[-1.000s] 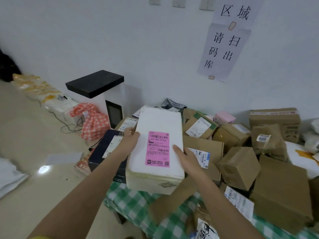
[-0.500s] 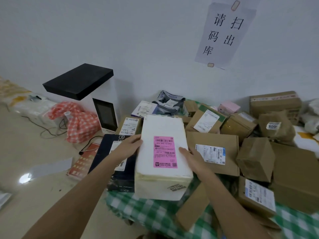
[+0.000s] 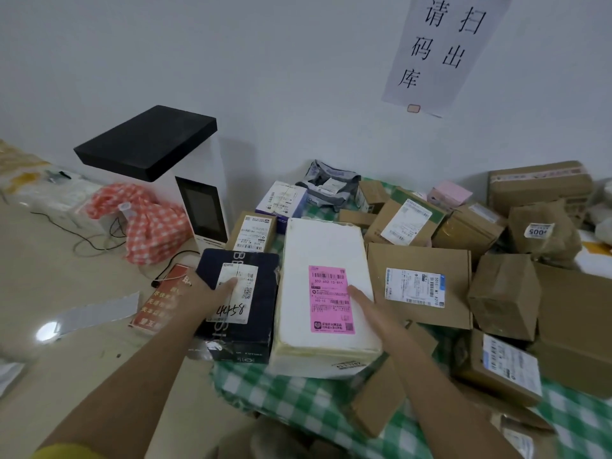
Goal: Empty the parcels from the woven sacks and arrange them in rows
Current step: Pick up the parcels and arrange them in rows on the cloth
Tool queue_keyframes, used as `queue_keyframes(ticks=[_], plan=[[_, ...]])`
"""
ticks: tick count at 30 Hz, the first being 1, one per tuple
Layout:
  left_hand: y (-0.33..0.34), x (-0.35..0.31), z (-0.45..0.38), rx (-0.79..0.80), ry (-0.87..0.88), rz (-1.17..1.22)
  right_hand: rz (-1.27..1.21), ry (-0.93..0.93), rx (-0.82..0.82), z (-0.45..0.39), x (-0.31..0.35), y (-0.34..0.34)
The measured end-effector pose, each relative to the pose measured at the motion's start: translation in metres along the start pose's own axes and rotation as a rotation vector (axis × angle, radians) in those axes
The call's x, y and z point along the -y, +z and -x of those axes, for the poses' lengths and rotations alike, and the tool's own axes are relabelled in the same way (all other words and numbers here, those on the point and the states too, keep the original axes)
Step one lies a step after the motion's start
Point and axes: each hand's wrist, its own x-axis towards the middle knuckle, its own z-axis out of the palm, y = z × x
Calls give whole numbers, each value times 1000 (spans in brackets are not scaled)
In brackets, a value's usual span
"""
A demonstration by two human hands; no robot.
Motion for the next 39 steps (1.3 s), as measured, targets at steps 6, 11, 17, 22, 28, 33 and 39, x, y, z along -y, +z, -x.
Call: queue_keyframes(ticks=[6, 11, 17, 22, 28, 33, 39], plan=[[-9, 0, -8, -8, 130, -12, 31, 43, 123, 8, -1, 2], [-11, -5, -19, 5, 140, -182, 42, 26, 77, 8, -12, 4], [5, -21, 0, -110, 179, -349, -88, -47, 29, 6, -13, 15], [23, -43, 10, 11, 414, -382, -127, -128, -46, 0, -9, 18], [38, -78, 31, 335, 441, -246, -95, -124, -88, -1, -6, 13], [44, -81, 27, 361, 424, -286, 7, -50, -91, 9, -4, 0], [37, -77, 23, 285, 475, -480, 19, -9, -52, 10, -5, 1]])
